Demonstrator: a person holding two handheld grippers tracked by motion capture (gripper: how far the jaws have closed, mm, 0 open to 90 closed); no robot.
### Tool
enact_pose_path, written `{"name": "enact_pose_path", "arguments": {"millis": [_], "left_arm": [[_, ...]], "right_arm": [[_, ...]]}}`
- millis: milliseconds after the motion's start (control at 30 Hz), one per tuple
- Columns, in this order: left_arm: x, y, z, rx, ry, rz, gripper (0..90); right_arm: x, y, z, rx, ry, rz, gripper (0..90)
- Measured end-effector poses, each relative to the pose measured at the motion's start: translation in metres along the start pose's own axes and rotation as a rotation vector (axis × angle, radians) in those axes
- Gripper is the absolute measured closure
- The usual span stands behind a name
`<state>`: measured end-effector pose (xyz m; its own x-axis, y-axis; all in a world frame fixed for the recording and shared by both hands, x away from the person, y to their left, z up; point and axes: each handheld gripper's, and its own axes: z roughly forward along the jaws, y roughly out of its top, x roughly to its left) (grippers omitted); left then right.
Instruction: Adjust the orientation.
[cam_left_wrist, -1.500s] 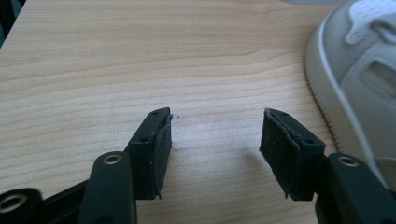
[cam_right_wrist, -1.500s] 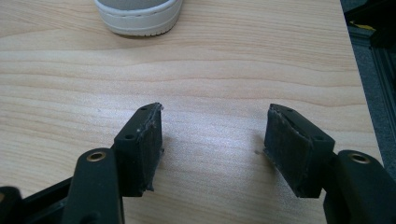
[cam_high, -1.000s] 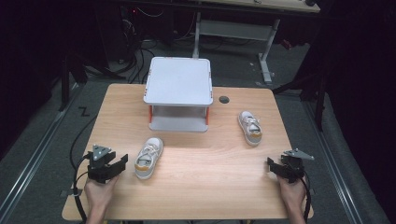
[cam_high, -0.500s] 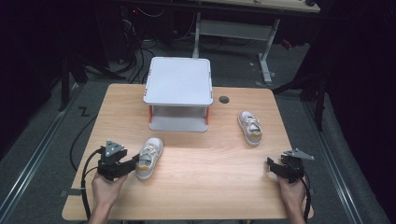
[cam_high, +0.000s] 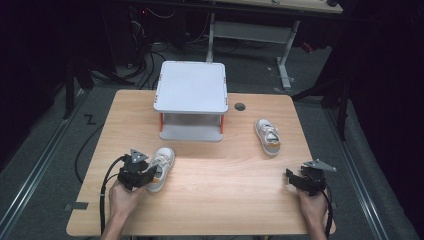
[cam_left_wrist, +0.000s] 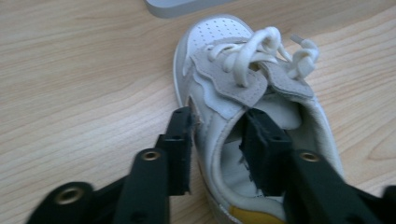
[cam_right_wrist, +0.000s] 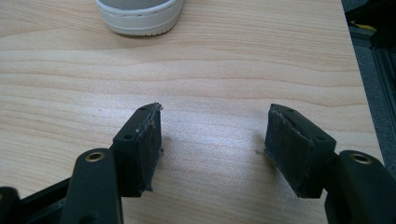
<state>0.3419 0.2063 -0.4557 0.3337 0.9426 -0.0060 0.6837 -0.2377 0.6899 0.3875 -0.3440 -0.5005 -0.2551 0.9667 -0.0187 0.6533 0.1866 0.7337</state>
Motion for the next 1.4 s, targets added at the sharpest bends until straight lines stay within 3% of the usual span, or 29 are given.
{"name": "enact_pose_path", "arguments": {"millis": [100,133,433,533,700,967,1400], "left_arm": [[0.002,-0.001,-0.002,-0.005,0.000,-0.003,71.3],[0.002,-0.002,-0.003,-0.006,0.011,-0.001,76.8],[-0.005,0.004,-0.005,-0.016,0.032,0.002,82.7],[-0.008,0.008,-0.007,-0.026,-0.007,-0.018,84.3],[-0.017,0.013,-0.008,-0.032,-0.014,-0.005,84.3],[-0.034,0.028,-0.007,-0.058,-0.061,0.003,84.3],[-0.070,0.050,0.009,-0.048,-0.110,0.052,84.2]], "right_arm": [[0.000,0.000,0.000,0.000,0.000,0.000,36.3],[0.000,0.000,0.000,0.000,0.000,0.000,36.3],[0.000,0.000,0.000,0.000,0.000,0.000,36.2],[0.000,0.000,0.000,0.001,0.001,0.000,36.1],[0.000,0.000,0.000,0.001,0.001,0.000,36.0],[0.000,0.000,0.000,0.001,0.001,-0.001,35.9],[0.000,0.000,0.000,0.001,0.003,0.002,35.6]]}}
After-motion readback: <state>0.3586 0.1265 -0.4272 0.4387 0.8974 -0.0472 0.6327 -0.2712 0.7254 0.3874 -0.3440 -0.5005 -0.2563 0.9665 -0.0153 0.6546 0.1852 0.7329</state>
